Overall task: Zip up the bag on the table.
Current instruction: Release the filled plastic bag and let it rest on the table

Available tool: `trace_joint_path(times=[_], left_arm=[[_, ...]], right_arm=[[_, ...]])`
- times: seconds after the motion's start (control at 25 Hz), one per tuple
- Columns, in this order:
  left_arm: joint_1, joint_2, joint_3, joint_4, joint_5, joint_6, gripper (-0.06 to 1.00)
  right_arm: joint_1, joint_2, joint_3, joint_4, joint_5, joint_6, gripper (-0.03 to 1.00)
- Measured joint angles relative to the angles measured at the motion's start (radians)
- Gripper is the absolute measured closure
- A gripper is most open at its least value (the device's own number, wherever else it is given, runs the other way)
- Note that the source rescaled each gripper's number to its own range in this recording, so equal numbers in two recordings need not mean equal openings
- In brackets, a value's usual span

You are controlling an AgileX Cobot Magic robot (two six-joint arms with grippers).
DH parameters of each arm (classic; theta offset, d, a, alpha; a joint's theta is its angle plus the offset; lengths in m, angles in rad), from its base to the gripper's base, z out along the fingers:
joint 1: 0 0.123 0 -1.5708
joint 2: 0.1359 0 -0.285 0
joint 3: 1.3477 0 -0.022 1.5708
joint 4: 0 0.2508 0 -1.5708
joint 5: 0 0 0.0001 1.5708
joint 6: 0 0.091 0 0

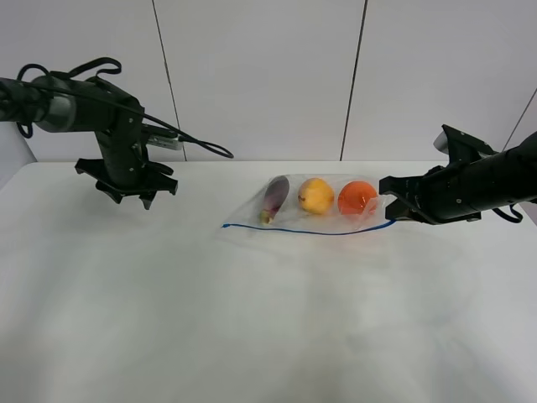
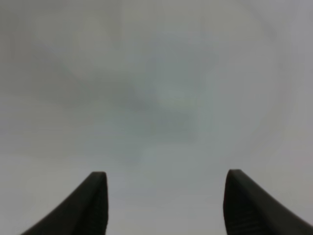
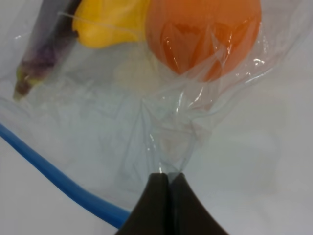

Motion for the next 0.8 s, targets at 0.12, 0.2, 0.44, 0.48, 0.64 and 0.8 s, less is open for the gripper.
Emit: trace_joint_path(times=[0.12,0.2,0.44,0.48,0.64,0.8], left_arm=[[0.047,-0.031,0.000,0.000,0.015,0.057,0.26],[0.076,-0.058,0.000,0.000,0.015,0.097,0.26],[0.188,-0.176,0.049,0.000,-0.019,0.162,0.26],[0.203,-0.198,0.072,0.000,-0.041,0.162,0.26],[0.262,-0.308,0.201,0.001,-0.158,0.164,0.26],[0.326,-0.411,0.325,0.001,-0.222,0.192,0.26]], right_arm=[[0.000,0.000,0.000,-0.001,0.000,0.000,0.97],[0.000,0.000,0.000,-0.001,-0.001,0.000,0.97],[0.000,0.000,0.000,-0.003,-0.001,0.000,0.97],[0.000,0.000,0.000,-0.004,-0.001,0.000,0.97],[0.000,0.000,0.000,-0.004,-0.001,0.002,0.97],[0.000,0.000,0.000,-0.004,-0.001,0.002,0.97]])
